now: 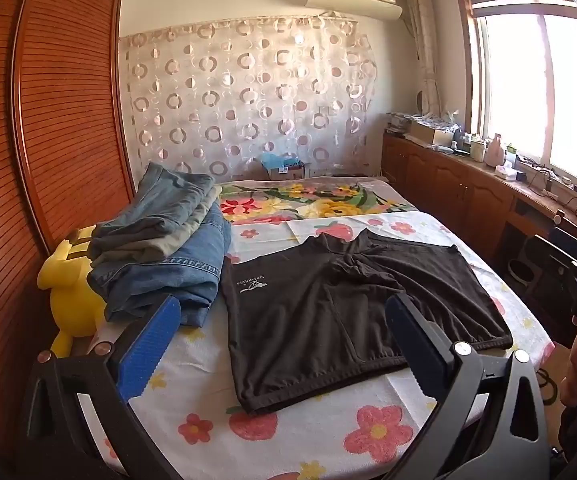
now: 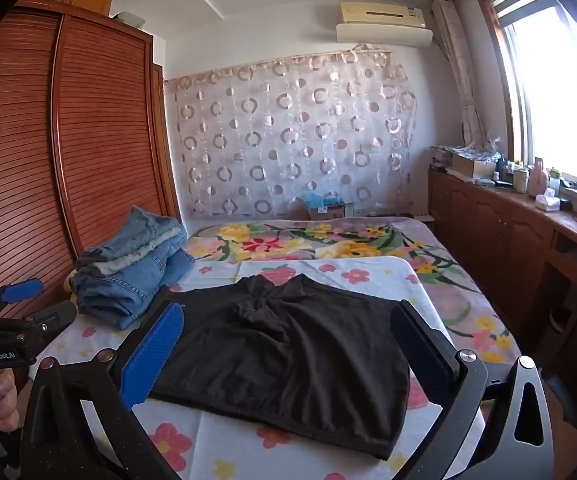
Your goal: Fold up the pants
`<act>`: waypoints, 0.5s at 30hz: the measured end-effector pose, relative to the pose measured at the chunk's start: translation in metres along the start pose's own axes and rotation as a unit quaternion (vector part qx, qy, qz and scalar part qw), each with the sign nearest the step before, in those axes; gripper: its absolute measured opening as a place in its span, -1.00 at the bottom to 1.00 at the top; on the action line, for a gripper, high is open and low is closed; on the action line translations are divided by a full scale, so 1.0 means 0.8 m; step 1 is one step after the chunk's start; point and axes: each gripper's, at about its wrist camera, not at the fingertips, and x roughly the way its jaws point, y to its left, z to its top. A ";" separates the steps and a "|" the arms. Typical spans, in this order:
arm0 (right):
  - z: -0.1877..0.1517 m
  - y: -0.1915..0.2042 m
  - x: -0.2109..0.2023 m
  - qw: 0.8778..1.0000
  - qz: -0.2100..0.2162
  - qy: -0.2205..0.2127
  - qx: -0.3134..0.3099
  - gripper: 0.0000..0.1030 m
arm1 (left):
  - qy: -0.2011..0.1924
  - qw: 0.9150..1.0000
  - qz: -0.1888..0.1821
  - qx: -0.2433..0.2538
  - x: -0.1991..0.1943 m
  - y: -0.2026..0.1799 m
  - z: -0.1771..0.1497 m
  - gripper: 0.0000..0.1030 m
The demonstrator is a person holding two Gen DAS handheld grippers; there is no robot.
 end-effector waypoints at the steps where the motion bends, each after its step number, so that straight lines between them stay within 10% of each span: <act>1: 0.000 0.000 0.001 1.000 0.001 0.002 0.000 1.00 | 0.006 1.000 0.001 -0.002 0.001 0.000 0.000 0.99; 15: 0.001 0.006 0.004 1.000 -0.011 0.007 -0.004 1.00 | 0.008 1.000 0.001 -0.005 0.001 0.000 0.000 0.99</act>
